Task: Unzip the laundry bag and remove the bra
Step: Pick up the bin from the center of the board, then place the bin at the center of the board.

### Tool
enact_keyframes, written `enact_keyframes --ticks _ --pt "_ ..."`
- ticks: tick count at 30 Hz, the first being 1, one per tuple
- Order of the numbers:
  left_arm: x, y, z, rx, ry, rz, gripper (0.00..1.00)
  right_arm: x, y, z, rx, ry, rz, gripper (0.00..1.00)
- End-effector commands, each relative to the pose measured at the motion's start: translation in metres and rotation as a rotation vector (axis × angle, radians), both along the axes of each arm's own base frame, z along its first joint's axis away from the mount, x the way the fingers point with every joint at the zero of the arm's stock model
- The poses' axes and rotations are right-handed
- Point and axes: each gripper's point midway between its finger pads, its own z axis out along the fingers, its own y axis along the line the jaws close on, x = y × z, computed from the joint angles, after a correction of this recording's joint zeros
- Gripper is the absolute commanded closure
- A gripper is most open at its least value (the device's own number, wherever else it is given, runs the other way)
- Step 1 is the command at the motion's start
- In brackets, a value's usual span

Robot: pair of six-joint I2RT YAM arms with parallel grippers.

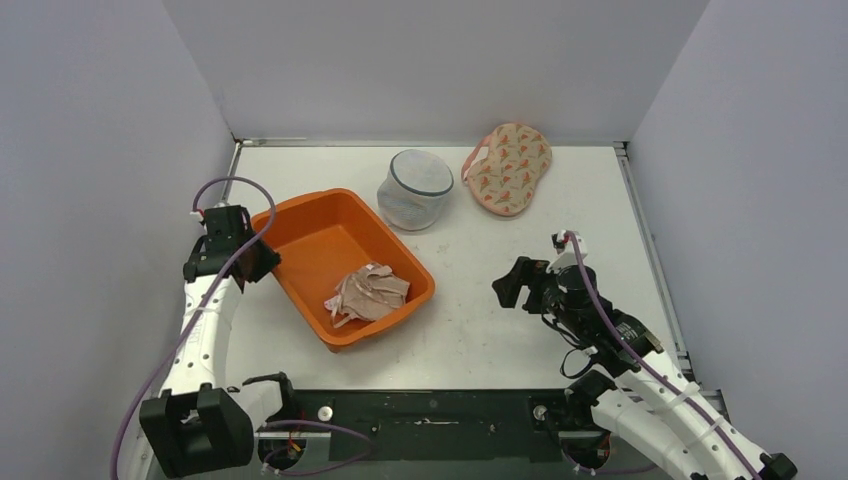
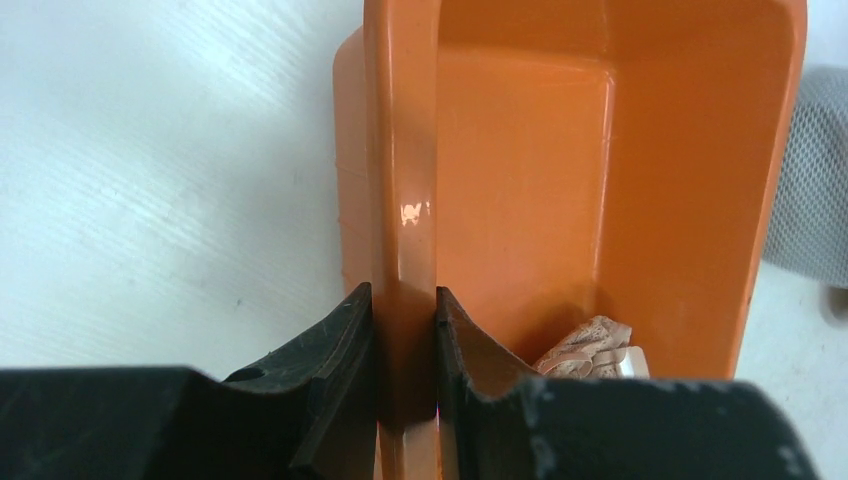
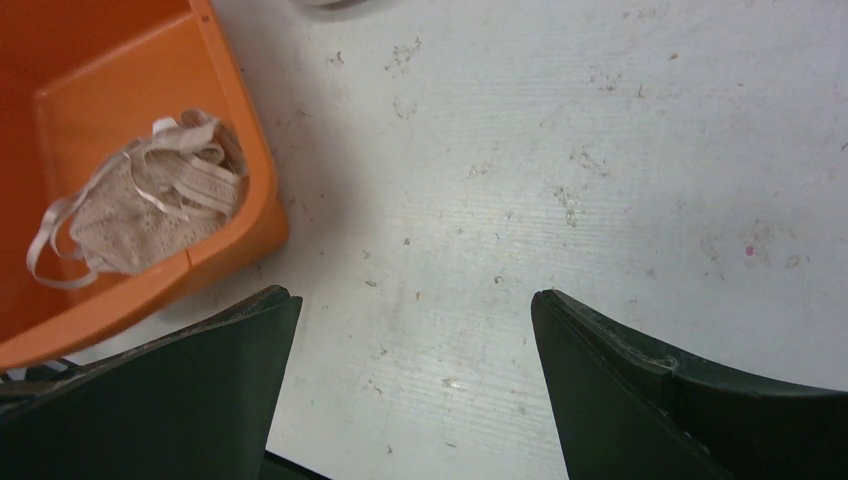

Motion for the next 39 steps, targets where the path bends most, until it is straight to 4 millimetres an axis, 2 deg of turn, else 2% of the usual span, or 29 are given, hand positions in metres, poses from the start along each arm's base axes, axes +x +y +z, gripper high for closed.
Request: enact_keyframes --ticks 1,5,11,19,22,24,27,28,30,33,36,38,39 --pt "0.04 0.019 0.005 0.061 -0.1 0.026 1.0 -0.001 0.005 -0.004 0.018 -0.018 0.022 0.1" --pt "0.072 0.028 0.009 0.087 -0.123 0.032 1.0 -0.005 0.013 -0.008 0.059 -0.012 0.062 0.1" --pt "0.108 0.074 0.0 0.286 -0.007 0.047 1.0 -0.006 0.019 -0.02 0.072 0.005 0.081 0.1" --pt "0.145 0.113 -0.01 0.342 0.041 0.126 0.99 -0.005 0.02 -0.036 0.043 0.031 0.087 0.1" --pt "0.156 0.118 -0.018 0.337 0.043 0.135 0.92 -0.004 0.018 -0.04 0.026 0.031 0.084 0.1" --pt "0.161 0.116 -0.026 0.314 0.064 0.125 0.82 -0.003 0.018 -0.042 0.018 0.034 0.081 0.1" --pt "0.163 0.111 -0.028 0.287 0.051 0.126 0.54 -0.001 0.018 -0.042 0.014 0.034 0.082 0.1" --pt "0.162 0.111 -0.025 0.285 0.04 0.134 0.46 0.0 0.018 -0.041 0.012 0.031 0.08 0.1" --pt "0.158 0.111 -0.016 0.286 0.02 0.155 0.38 0.001 0.018 -0.038 0.009 0.022 0.078 0.1" --pt "0.148 0.112 0.014 0.285 -0.03 0.211 0.26 0.003 0.018 -0.03 0.005 0.003 0.086 0.1" --pt "0.135 0.107 0.052 0.283 -0.092 0.232 0.2 0.004 0.018 -0.022 0.013 -0.021 0.087 0.1" --pt "0.127 0.095 0.082 0.282 -0.166 0.22 0.18 0.006 0.018 -0.015 0.024 -0.044 0.078 0.1" --pt "0.124 0.086 0.1 0.28 -0.213 0.196 0.06 0.007 0.018 -0.012 0.032 -0.056 0.076 0.1"
